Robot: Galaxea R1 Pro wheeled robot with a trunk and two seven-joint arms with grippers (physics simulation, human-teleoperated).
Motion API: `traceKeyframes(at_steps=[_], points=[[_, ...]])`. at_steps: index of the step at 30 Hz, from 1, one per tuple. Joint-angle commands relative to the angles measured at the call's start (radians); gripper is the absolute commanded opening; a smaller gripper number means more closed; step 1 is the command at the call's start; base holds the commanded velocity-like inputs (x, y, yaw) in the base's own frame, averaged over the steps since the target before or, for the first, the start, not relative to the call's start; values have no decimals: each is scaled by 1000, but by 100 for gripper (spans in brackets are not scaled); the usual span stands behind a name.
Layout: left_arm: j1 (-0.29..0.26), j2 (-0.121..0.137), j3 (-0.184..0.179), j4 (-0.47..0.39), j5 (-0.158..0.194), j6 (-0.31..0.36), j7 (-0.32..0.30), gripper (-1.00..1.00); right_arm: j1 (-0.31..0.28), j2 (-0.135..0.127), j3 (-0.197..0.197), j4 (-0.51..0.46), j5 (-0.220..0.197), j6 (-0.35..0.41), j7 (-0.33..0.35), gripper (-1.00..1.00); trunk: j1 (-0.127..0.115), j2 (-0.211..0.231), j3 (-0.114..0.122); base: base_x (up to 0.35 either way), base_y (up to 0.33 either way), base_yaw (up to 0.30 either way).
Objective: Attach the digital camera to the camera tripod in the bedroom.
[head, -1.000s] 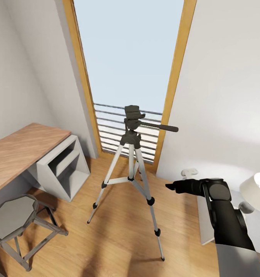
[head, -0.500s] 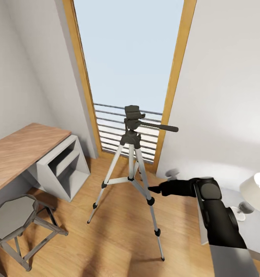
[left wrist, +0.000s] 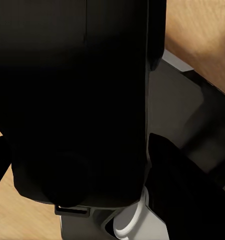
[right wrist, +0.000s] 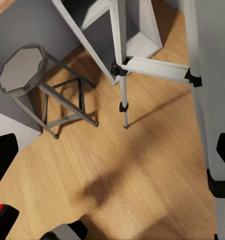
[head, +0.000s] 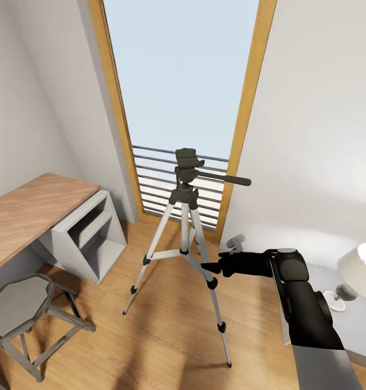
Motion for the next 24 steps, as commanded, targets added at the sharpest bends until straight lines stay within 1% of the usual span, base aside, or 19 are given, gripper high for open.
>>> traceKeyframes(at_steps=[1,8,11,14,15,16,19,20,22,24], points=[[-1,0,-8,1,7,-2,-2,-100,-1,2,-2,-1,9,4,10,100,0,-1,-1,0,0,0],[0,0,-8,1,7,-2,-1,-100,-1,3,-1,-1,8,3,10,100,0,-1,-1,0,0,0],[-1,0,-8,1,7,-2,-1,-100,-1,16,-2,3,8,3,-1,100,0,-1,-1,0,0,0],[-1,0,-8,1,7,-2,-1,-100,-1,35,-1,9,6,3,-34,100,0,-1,-1,0,0,0],[-1,0,-8,1,7,-2,-1,-100,-1,45,0,11,6,3,-53,100,0,-1,-1,0,0,0],[-1,0,-8,1,7,-2,0,-100,0,70,1,15,4,3,-105,100,0,-1,-1,0,0,0],[0,0,-8,1,8,-2,0,-100,1,121,3,22,0,2,-204,100,0,-1,-1,0,0,0],[0,0,-8,1,7,-2,-1,-100,-1,137,5,29,-1,1,-268,100,0,-1,-1,0,0,0],[0,0,-8,1,8,-2,-1,-100,-6,137,6,41,-3,1,-319,100,0,-1,-1,0,0,0],[0,0,-8,1,8,-2,-1,-100,-18,137,8,56,-8,1,-353,100,0,-1,-1,0,0,0]])
